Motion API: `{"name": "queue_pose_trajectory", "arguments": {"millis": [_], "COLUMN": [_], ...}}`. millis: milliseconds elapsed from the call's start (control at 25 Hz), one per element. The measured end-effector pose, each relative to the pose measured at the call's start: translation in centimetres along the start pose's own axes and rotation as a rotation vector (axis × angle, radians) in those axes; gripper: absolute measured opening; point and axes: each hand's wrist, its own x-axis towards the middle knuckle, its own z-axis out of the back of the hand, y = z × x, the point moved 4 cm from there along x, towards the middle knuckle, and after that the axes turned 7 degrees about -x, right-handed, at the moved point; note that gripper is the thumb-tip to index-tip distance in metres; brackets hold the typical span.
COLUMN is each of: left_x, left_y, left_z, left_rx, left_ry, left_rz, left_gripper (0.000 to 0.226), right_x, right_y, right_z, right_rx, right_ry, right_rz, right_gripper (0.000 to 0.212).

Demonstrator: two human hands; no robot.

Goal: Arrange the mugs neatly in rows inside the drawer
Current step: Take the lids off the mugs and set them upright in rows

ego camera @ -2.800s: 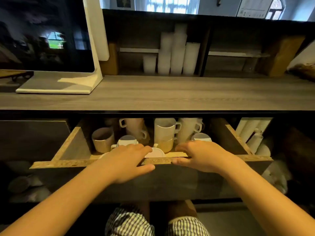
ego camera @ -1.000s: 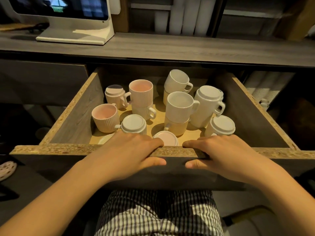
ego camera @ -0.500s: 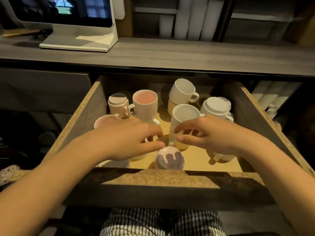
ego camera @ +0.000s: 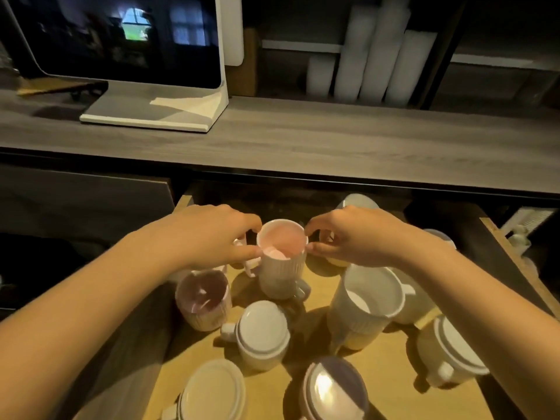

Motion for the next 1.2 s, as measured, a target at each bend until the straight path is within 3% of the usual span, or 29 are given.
{"name": "queue_pose_trajectory", "arguments": {"millis": [240,400,680,960,1200], "left_x": [3.5,5.1,5.2,4.9,3.5], "left_y": [2.5,3.4,4.9,4.9,4.4], "left_z": [-1.2,-2.5,-5.0,-5.6,-6.0], "left_rx": [-0.053,-0.179,-0.5,-0.534,-0.528], "left_ry": [0.054,0.092,0.129,0.095,0.114], "left_rz": [0.054,0.027,-0.043,-0.059,-0.05], "left_gripper": [0.059,0.072,0.065,0.069,0.06], "right_x": [4.1,5.0,5.4,5.2,4.3], "right_y": [-1.1,-0.9,2.2,2.9,3.2], "right_z": [-1.6,-2.2,-2.5,-3.2,-3.0], "right_rx": [-0.042,-0.045,-0.095,-0.088,-0.087], "right_ry": [0.02,0.052,0.094,0.026,0.075], "right_rz": [-0.026,-0.054,-0.053,-0.109,0.009], "right_gripper": [0.041,0.054,0.072,0.08,0.077]}}
